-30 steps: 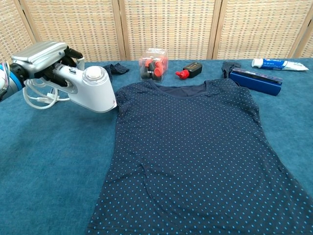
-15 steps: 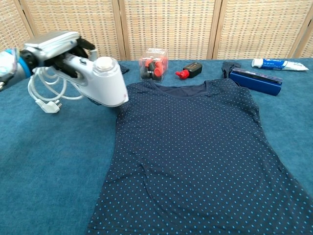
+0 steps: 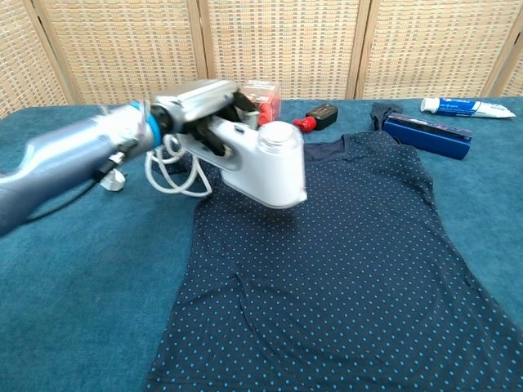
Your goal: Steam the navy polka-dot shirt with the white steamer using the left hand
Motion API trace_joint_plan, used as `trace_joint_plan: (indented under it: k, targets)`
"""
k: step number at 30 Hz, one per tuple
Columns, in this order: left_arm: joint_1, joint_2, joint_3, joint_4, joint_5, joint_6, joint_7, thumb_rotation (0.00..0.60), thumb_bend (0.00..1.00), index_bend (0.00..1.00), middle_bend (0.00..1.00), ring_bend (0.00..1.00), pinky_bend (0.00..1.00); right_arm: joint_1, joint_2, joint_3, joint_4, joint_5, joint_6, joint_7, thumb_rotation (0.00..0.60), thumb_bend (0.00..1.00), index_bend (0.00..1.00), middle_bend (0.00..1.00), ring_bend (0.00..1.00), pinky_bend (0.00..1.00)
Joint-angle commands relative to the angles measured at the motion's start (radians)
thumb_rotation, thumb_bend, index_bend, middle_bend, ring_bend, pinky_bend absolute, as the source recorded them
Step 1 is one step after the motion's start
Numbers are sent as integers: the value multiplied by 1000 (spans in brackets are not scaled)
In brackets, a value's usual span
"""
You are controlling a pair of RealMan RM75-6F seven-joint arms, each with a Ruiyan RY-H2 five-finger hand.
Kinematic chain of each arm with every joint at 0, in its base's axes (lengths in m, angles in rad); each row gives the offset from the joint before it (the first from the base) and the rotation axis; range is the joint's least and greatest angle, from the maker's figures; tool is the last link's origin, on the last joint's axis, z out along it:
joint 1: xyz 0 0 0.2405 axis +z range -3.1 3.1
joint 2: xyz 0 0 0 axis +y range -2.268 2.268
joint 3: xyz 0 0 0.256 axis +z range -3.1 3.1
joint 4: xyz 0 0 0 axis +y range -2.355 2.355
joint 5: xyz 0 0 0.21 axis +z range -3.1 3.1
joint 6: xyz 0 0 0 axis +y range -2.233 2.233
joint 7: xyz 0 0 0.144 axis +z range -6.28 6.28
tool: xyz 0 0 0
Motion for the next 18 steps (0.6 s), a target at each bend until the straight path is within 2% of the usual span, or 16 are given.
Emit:
trace_joint_plan:
  k: [1,8,14,18]
  targets:
    - [-48,-131,-34,118,-8,24,-60,600,836,1000,981,908,1000,1,1,-1,2,2,-7,6,600,0,24,0,0,0]
    - [-113,-305,-50,298,-14,6,-187,600,835,1000,981,908,1000,1,4,1,5,6,-12,19,600,0,25,0,0,0]
    - [-158,-384,-34,383,3,-19,-220,600,835,1000,981,908,1000,-1,9,5,9,14,-14,34,600,0,24,0,0,0]
    - [-177,-406,-16,411,14,-55,-234,600,835,1000,981,907,1000,-3,13,8,12,18,-15,45,600,0,24,0,0,0]
